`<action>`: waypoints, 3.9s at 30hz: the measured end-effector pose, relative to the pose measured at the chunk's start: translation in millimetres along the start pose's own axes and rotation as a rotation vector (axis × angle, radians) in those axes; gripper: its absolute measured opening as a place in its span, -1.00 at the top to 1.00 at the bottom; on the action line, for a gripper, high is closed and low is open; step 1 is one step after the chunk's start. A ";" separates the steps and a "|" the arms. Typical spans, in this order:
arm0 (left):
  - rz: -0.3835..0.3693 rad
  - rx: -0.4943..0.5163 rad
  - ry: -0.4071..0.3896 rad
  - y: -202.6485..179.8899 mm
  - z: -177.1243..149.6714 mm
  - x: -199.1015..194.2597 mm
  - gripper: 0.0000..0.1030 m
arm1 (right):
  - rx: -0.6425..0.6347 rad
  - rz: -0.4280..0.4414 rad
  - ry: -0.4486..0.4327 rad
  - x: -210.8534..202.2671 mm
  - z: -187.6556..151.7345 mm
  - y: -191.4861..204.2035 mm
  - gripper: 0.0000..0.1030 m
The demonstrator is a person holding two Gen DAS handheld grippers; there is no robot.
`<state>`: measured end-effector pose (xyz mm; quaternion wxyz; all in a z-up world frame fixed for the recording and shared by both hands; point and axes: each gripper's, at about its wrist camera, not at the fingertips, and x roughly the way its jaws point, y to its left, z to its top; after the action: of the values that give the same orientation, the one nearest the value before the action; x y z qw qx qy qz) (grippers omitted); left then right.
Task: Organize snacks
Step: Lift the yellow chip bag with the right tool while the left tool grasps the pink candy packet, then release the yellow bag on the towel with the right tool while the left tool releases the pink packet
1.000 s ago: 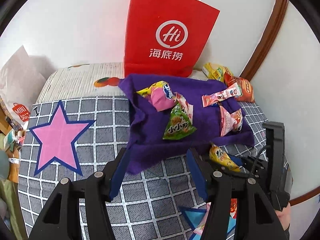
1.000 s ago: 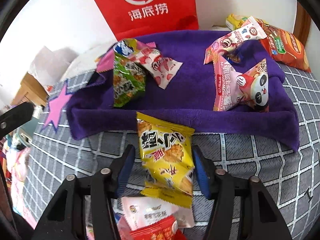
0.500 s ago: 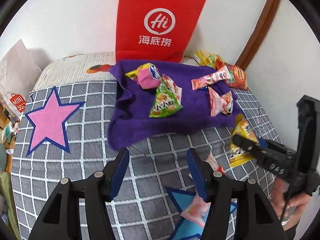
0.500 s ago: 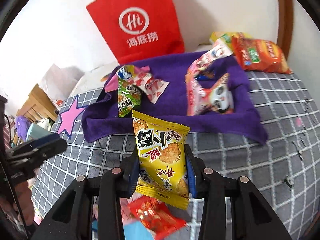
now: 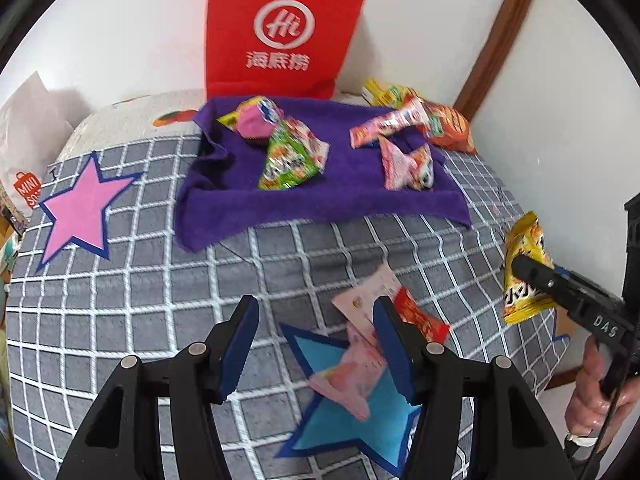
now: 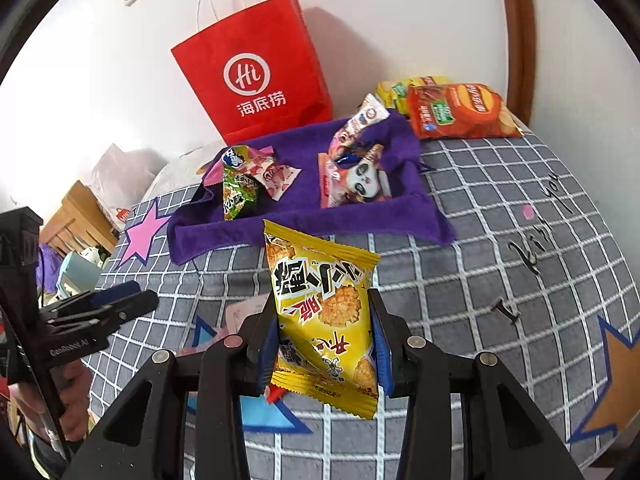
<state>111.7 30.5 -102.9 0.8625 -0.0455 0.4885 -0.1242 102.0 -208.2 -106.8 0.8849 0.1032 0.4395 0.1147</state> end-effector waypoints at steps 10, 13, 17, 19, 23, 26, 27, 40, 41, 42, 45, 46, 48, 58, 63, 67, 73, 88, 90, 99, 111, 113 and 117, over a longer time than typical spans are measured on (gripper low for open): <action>-0.055 0.039 0.107 -25.0 -21.4 39.8 -0.11 | 0.033 -0.011 0.013 -6.2 -24.1 -20.4 0.23; -0.080 0.036 0.135 -25.4 -28.8 46.4 -0.11 | 0.043 -0.016 0.019 -5.5 -27.5 -25.5 0.23; -0.194 0.015 0.215 -25.3 -41.1 56.8 -0.11 | 0.057 -0.016 0.024 -2.7 -30.0 -29.2 0.23; -0.184 0.037 0.201 -29.1 -46.0 55.7 -0.11 | 0.060 -0.012 0.028 0.0 -30.5 -29.3 0.23; -0.110 0.111 0.191 -44.6 -50.1 56.2 -0.11 | 0.056 -0.005 0.035 3.9 -31.0 -27.2 0.23; -0.052 0.159 0.168 -54.0 -51.5 59.4 -0.11 | 0.054 -0.003 0.034 3.5 -32.6 -27.0 0.23; -0.020 0.178 0.158 -57.5 -52.8 61.0 -0.02 | 0.055 -0.003 0.035 3.5 -33.1 -27.6 0.23; 0.078 0.122 0.107 -26.6 -40.6 46.6 0.34 | 0.076 -0.022 0.027 0.7 -34.8 -41.8 0.23; 0.084 0.108 0.097 -20.9 -38.2 42.2 0.34 | 0.072 -0.023 0.025 0.7 -32.9 -41.7 0.23; 0.088 0.099 0.090 -16.2 -35.8 39.2 0.35 | 0.069 -0.024 0.023 0.9 -30.9 -41.5 0.23; 0.097 0.071 0.064 -5.0 -26.7 28.9 0.34 | 0.056 -0.022 0.013 0.6 -23.0 -39.9 0.23; 0.099 0.060 0.054 -1.8 -22.9 25.8 0.34 | 0.050 -0.021 0.008 0.4 -19.9 -38.7 0.23; 0.096 0.043 0.035 3.7 -15.6 19.3 0.35 | 0.037 -0.020 0.000 -0.1 -13.3 -35.6 0.23; 0.083 0.034 -0.058 6.3 32.4 -1.8 0.34 | -0.038 0.003 -0.042 4.5 29.1 -14.5 0.23; 0.079 0.042 -0.096 1.7 59.8 -4.7 0.34 | -0.064 0.016 -0.063 9.4 56.1 -5.4 0.23; 0.077 0.045 -0.116 -1.1 80.4 -3.0 0.34 | -0.080 0.029 -0.076 15.8 77.8 0.2 0.23; 0.079 0.039 -0.143 0.7 110.5 3.1 0.34 | -0.106 0.050 -0.092 30.7 116.0 8.7 0.23; 0.039 0.025 -0.150 -4.3 166.6 41.7 0.34 | -0.126 0.050 -0.069 87.8 174.1 8.9 0.23; 0.041 0.028 -0.148 -4.7 170.5 49.1 0.34 | -0.125 0.050 -0.060 96.8 177.8 6.3 0.23; 0.013 0.013 -0.096 -3.3 179.5 88.5 0.34 | -0.115 0.049 0.035 149.5 175.4 -4.3 0.23; -0.019 0.040 -0.042 -14.8 173.9 124.3 0.34 | -0.110 0.062 0.080 174.7 168.6 -13.6 0.23; -0.017 0.044 -0.039 -15.0 173.2 126.4 0.34 | -0.109 0.065 0.079 175.2 168.5 -14.1 0.23; -0.022 0.042 -0.030 -14.9 173.5 130.4 0.34 | -0.121 0.065 0.080 177.0 166.5 -11.9 0.22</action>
<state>321.5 -25.1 -118.3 0.8690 -0.0345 0.4724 -0.1433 340.8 -181.1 -145.0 0.8670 0.0589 0.4634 0.1737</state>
